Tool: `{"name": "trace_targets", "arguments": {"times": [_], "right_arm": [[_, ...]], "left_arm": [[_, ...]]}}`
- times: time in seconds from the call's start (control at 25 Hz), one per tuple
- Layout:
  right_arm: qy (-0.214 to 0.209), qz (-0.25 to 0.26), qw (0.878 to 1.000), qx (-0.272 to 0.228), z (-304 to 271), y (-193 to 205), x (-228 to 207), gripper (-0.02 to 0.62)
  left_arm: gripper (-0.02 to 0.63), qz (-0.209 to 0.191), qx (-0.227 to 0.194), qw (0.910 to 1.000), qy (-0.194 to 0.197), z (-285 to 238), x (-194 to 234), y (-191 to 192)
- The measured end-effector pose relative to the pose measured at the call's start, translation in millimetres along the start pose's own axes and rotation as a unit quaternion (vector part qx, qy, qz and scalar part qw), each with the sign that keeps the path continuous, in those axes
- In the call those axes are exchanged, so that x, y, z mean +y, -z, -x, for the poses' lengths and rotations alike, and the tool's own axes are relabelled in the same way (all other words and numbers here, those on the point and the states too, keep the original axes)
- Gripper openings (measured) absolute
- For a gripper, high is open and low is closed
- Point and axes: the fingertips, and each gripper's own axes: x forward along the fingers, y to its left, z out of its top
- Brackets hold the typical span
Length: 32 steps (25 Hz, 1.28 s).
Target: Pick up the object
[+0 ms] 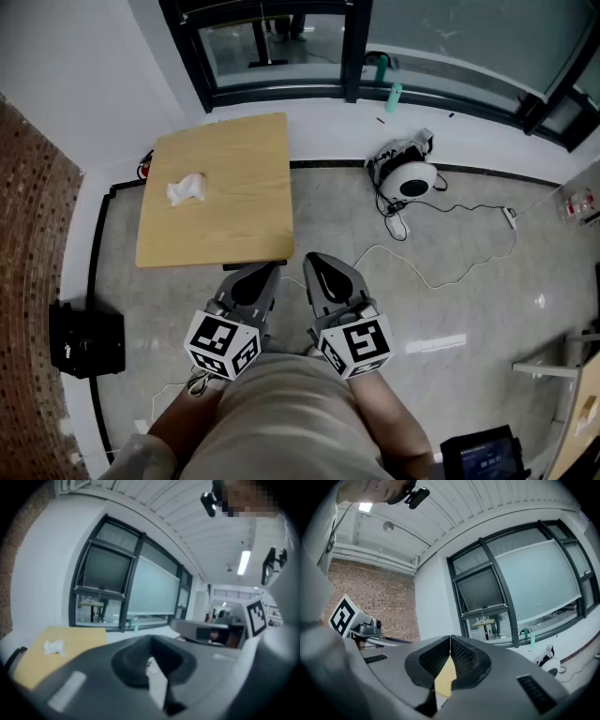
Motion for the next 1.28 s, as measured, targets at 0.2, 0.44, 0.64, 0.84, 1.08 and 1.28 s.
{"name": "trace_targets", "arguments": {"times": [0.2, 0.44, 0.64, 0.84, 1.08, 1.28], "right_arm": [[0.010, 0.012, 1.000, 0.016, -15, 12, -11, 0.011], [0.022, 0.018, 0.999, 0.041, -73, 27, -16, 0.011], [0.022, 0.016, 0.996, 0.083, -173, 54, -3, 0.011], [0.010, 0.016, 0.990, 0.138, -282, 77, 21, 0.011], [-0.021, 0.038, 0.978, 0.204, -379, 105, 48, 0.011], [-0.078, 0.052, 0.958, 0.271, -434, 138, 63, 0.011]], "left_arm": [[0.002, -0.012, 0.007, 0.9998, -0.011, -14, 18, 4], [0.002, 0.009, 0.016, 0.9997, -0.018, -32, 82, 14], [0.002, 0.004, 0.024, 0.9995, -0.018, -45, 183, 8], [0.002, 0.064, 0.037, 0.9965, -0.038, -42, 307, 12], [0.002, 0.138, 0.073, 0.9850, -0.075, -32, 420, 47], [0.002, 0.215, 0.103, 0.9620, -0.133, -15, 465, 91]]}}
